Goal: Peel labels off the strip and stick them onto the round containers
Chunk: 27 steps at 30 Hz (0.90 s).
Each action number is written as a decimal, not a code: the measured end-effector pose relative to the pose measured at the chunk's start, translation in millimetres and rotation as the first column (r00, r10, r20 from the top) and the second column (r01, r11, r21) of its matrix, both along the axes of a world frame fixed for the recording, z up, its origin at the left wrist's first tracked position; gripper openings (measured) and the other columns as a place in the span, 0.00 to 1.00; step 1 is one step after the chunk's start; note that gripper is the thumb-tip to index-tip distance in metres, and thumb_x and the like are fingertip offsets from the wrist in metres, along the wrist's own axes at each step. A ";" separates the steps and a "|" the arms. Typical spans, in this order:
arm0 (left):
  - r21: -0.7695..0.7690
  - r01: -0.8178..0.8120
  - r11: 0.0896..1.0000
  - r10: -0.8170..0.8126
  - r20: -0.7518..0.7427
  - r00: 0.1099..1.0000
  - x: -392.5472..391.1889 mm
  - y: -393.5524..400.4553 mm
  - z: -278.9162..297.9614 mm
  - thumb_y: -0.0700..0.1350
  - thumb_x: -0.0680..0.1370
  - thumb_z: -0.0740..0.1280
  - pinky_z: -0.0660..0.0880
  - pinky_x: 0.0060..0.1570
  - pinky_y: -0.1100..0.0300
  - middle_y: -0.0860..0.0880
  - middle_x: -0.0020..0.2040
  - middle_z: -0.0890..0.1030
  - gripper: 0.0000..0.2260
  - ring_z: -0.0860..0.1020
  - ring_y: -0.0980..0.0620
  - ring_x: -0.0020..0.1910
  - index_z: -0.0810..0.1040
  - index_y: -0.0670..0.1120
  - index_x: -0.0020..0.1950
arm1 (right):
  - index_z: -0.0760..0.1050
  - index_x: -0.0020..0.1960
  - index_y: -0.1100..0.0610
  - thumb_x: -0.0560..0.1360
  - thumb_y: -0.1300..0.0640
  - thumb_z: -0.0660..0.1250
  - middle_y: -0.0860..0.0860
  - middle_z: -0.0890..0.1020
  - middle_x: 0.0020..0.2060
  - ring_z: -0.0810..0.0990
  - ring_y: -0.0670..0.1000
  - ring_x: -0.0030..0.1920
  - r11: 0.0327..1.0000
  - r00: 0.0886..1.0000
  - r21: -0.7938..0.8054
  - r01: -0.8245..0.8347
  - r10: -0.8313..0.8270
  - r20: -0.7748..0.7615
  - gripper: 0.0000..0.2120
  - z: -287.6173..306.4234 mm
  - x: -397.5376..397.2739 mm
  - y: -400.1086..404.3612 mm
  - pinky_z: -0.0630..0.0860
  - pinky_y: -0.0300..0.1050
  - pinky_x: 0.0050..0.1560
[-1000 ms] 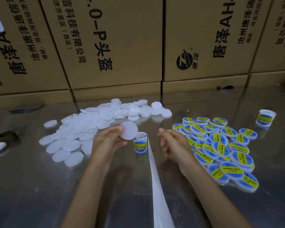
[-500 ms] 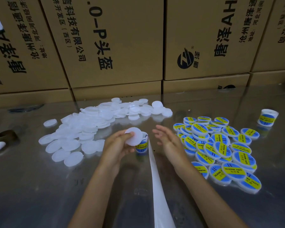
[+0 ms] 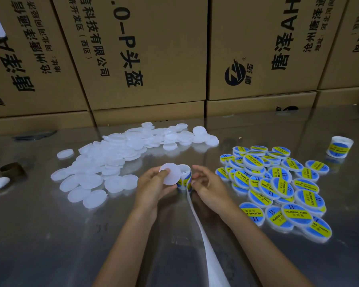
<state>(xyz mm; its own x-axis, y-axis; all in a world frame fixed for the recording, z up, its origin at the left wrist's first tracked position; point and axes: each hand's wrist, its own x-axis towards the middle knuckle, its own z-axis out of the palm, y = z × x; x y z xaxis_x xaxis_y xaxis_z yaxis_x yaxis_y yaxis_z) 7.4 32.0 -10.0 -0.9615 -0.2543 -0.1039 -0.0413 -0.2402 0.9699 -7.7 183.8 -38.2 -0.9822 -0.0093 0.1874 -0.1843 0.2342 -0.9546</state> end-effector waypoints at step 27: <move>0.069 0.038 0.997 -0.038 -0.011 0.999 2.1 15.9 -3.8 0.39 0.83 0.62 0.81 0.50 0.53 0.40 0.57 0.81 0.05 0.83 0.44 0.53 0.76 0.39 0.56 | 0.72 0.35 0.53 0.65 0.59 0.80 0.49 0.81 0.30 0.80 0.48 0.34 0.971 0.972 -0.052 0.232 -0.229 0.044 0.16 -11.5 -4.1 -1.5 0.78 0.48 0.41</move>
<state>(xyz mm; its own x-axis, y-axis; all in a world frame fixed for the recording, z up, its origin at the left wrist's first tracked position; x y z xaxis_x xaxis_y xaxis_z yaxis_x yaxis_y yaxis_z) 9.5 47.9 -13.8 -0.9713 -0.2101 -0.1111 -0.0427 -0.3056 0.9512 -11.8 182.3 -49.7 -0.9630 0.2278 0.1442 -0.0956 0.2115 -0.9727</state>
